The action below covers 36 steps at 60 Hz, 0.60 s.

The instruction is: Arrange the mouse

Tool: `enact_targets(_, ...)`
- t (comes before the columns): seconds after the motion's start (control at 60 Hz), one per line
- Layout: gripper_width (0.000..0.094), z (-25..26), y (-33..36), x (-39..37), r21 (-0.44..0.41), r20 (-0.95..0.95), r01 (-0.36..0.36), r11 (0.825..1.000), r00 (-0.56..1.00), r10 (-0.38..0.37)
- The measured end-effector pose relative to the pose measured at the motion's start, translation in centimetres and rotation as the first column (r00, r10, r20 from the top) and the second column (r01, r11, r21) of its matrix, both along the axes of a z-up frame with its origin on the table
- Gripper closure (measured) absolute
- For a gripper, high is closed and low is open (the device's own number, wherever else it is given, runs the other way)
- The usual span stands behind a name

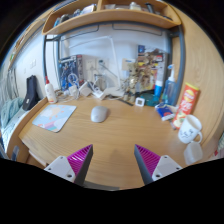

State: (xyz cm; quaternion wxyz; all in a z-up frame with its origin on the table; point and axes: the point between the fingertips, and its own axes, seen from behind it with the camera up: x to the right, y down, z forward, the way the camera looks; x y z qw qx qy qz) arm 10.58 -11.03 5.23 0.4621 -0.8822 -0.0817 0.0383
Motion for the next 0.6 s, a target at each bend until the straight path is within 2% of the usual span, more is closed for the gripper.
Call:
enact_targets(0.167,0.0082,-2.8,3.8,-8.2,-0.033,-0.004,-0.003,0.999,1.0,0.003)
enact_targets(0.267,0.008,-3.9,7.8,-10.5,-0.031,0.017,0.026,0.999,1.0,-0.025)
enact_targets(0.6,0.0085,-4.8,20.0,-9.5,0.017,0.061,0.181,0.983,0.982,-0.181)
